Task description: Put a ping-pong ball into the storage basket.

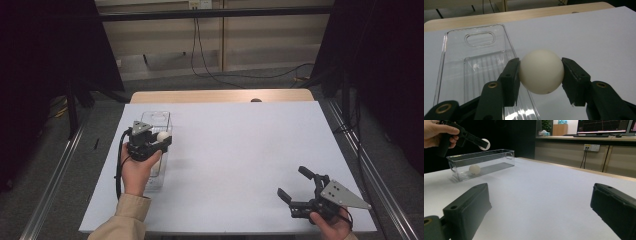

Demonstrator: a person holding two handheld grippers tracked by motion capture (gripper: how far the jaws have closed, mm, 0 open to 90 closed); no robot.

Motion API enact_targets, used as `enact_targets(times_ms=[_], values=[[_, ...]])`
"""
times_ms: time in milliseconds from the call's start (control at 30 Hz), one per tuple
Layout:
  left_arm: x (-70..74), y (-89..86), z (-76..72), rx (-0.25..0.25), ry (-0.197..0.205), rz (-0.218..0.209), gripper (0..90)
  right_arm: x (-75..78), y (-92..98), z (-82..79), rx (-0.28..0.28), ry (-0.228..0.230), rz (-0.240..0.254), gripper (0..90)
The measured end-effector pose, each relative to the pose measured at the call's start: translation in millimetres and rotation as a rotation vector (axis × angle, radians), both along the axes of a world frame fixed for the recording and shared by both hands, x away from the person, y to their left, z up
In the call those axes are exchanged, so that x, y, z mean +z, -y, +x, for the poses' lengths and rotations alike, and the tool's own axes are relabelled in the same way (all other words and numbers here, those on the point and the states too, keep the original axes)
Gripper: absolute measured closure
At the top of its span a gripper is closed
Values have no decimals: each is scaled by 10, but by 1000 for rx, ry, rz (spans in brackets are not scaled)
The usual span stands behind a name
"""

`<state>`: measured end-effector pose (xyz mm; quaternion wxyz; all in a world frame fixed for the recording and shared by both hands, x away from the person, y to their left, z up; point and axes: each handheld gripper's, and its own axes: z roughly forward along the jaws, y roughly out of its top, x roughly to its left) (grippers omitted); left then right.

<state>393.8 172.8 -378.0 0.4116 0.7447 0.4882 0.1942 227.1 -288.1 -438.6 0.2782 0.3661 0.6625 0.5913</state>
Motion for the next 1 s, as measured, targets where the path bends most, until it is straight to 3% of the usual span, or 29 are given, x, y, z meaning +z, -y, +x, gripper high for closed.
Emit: enact_targets(times_ms=[1000], values=[[-27,-185,-41,41,-1,4,511,1,-1,-2,-2,-3,3,19]])
